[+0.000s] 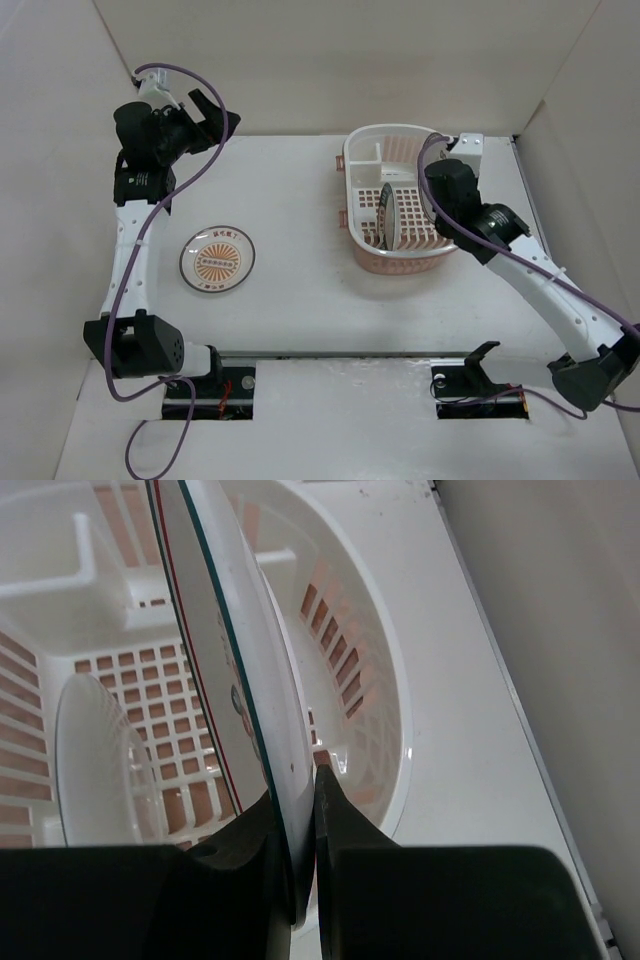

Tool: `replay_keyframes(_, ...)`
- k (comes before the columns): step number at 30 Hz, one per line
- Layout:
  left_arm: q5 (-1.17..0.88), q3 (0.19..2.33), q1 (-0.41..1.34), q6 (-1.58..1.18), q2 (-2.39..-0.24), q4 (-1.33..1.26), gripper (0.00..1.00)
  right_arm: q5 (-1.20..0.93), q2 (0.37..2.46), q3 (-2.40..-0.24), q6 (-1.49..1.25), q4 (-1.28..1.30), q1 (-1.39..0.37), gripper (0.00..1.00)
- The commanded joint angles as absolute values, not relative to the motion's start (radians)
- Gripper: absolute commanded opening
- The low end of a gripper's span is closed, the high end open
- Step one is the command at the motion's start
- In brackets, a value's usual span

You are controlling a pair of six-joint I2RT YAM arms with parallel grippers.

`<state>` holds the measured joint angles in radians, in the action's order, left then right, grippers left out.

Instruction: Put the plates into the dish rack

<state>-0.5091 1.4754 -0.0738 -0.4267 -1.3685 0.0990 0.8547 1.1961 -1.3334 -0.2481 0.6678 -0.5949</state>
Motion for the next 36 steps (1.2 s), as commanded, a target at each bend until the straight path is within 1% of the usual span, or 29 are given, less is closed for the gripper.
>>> replay_keyframes(1, -0.488, 1.502, -0.075, -0.407, -1.321, 0.075, 1.0, 0.89, 1.181, -1.324, -0.261, 0.621, -0.588, 0.0)
replay_keyframes(13, -0.506, 1.502, -0.075, -0.407, -1.321, 0.064, 1.0, 0.842, 1.287, -1.239, -0.334, 0.603, -0.598, 0.0)
replay_keyframes(22, -0.474, 1.502, -0.075, -0.407, -1.312, 0.074, 1.0, 0.802, 1.307, -1.174, -0.419, 0.603, -0.618, 0.0)
replay_keyframes(36, -0.465, 1.502, -0.075, -0.397, -1.312, 0.083, 1.0, 0.825, 1.347, -1.173, -0.5, 0.655, -0.637, 0.0)
